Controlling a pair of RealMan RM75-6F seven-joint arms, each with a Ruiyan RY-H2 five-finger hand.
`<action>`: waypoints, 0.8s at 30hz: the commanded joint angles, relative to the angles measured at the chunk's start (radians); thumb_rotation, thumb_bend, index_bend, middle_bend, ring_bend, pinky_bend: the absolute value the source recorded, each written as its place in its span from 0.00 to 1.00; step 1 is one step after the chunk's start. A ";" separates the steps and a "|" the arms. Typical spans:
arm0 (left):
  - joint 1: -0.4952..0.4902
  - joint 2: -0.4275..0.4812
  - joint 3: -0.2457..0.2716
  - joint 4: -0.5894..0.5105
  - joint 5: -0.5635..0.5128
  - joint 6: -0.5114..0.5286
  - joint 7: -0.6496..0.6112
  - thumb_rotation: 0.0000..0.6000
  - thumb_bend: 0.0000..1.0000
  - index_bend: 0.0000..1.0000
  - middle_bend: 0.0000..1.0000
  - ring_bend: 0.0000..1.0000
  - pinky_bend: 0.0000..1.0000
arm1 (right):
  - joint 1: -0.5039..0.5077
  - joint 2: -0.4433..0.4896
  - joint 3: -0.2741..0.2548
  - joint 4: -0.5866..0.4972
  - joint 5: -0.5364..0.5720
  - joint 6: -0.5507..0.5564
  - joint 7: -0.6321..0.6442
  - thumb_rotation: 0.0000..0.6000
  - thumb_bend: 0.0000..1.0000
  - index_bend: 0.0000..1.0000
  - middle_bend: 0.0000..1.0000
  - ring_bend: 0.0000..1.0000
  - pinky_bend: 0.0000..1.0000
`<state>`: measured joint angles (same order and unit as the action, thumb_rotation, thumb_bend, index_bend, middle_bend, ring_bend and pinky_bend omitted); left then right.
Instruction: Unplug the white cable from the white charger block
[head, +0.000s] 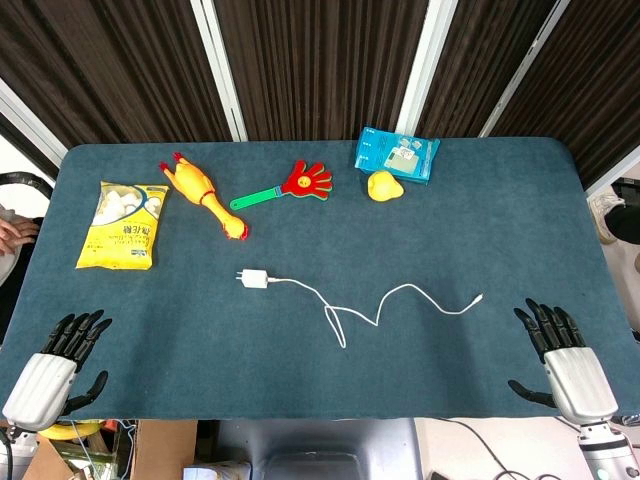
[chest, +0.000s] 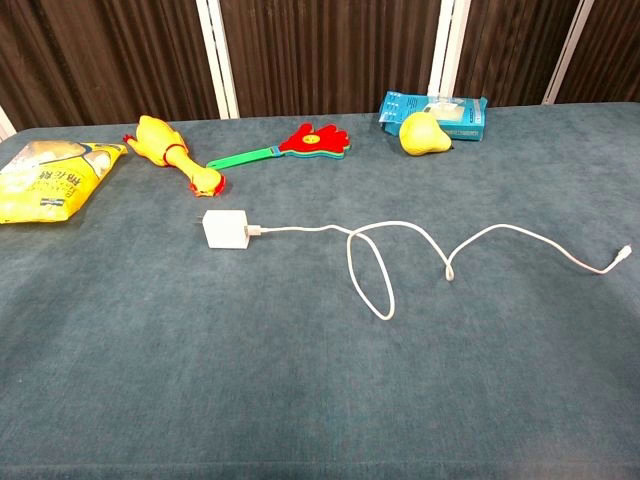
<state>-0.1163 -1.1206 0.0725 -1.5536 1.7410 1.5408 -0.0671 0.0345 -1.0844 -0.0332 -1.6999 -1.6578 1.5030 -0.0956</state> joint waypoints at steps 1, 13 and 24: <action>-0.006 -0.004 0.001 -0.002 0.003 -0.009 0.005 1.00 0.45 0.00 0.00 0.00 0.03 | 0.001 -0.001 -0.002 -0.001 -0.005 -0.003 -0.003 1.00 0.23 0.00 0.00 0.00 0.00; -0.215 -0.126 -0.126 -0.075 -0.089 -0.288 0.157 1.00 0.43 0.06 0.04 0.75 0.85 | 0.021 0.005 -0.032 -0.010 -0.027 -0.059 -0.001 1.00 0.23 0.00 0.00 0.00 0.00; -0.440 -0.416 -0.312 0.084 -0.373 -0.519 0.318 1.00 0.43 0.13 0.15 0.99 1.00 | 0.046 0.005 -0.015 -0.020 0.030 -0.114 -0.007 1.00 0.23 0.00 0.00 0.00 0.00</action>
<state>-0.4861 -1.4596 -0.1831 -1.5328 1.4475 1.0928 0.1899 0.0789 -1.0795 -0.0503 -1.7192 -1.6304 1.3912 -0.1023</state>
